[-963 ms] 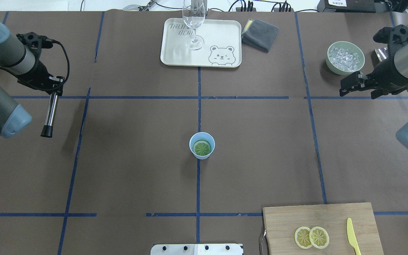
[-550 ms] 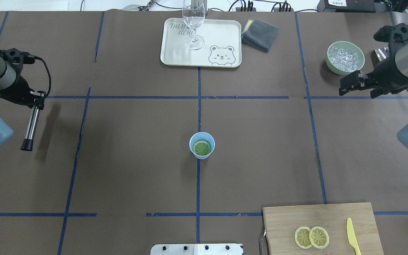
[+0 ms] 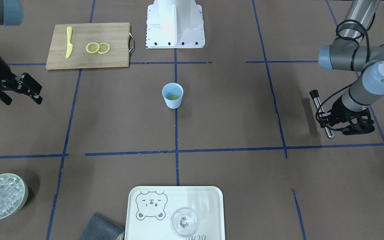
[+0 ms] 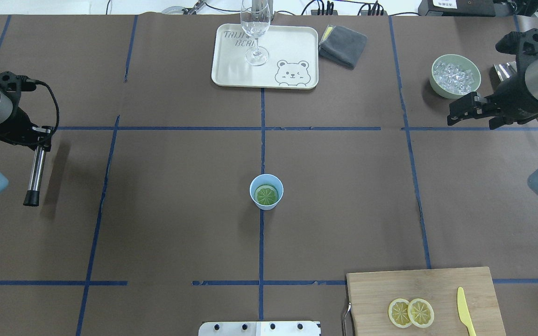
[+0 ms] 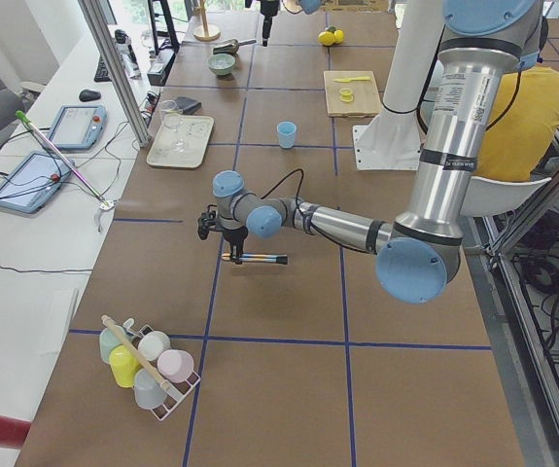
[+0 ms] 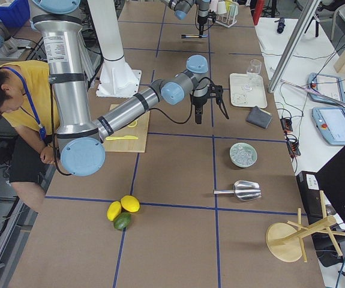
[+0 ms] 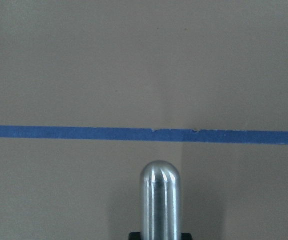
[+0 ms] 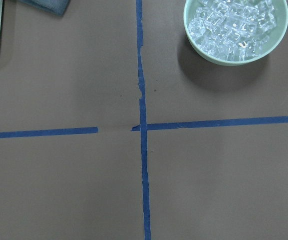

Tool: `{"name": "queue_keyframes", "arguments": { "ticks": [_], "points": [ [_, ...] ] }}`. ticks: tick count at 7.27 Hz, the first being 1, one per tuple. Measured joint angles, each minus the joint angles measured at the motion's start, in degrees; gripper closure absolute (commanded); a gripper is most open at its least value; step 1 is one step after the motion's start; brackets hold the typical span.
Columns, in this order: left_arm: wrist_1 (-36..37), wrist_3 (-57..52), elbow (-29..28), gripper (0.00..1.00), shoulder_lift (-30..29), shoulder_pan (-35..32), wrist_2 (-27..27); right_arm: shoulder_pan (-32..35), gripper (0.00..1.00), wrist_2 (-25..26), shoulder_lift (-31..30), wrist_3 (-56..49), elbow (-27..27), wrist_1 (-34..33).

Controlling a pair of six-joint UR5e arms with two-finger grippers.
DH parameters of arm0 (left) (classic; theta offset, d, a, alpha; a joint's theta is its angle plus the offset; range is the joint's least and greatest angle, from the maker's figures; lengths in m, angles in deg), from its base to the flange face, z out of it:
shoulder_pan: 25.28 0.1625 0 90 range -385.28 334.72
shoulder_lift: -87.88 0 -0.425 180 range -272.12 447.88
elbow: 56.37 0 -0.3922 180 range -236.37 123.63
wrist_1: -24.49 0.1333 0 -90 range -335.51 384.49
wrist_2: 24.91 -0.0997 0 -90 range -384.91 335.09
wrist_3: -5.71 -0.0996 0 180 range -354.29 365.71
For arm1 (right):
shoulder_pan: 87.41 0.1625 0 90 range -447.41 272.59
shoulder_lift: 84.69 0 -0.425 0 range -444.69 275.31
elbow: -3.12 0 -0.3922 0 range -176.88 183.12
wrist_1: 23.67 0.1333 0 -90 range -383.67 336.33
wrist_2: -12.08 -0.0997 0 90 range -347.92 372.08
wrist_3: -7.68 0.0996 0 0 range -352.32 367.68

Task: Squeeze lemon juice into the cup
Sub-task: 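Lower the muddler onto the table with the left gripper and release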

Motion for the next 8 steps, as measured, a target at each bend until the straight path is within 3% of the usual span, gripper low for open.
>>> {"name": "queue_keyframes", "arguments": {
  "ticks": [8],
  "points": [
    [-0.07, -0.90, 0.12, 1.00, 0.63, 2.36, -0.02, -0.09, 0.00, -0.07, -0.62, -0.05, 0.03, 0.00]
  ]
}}
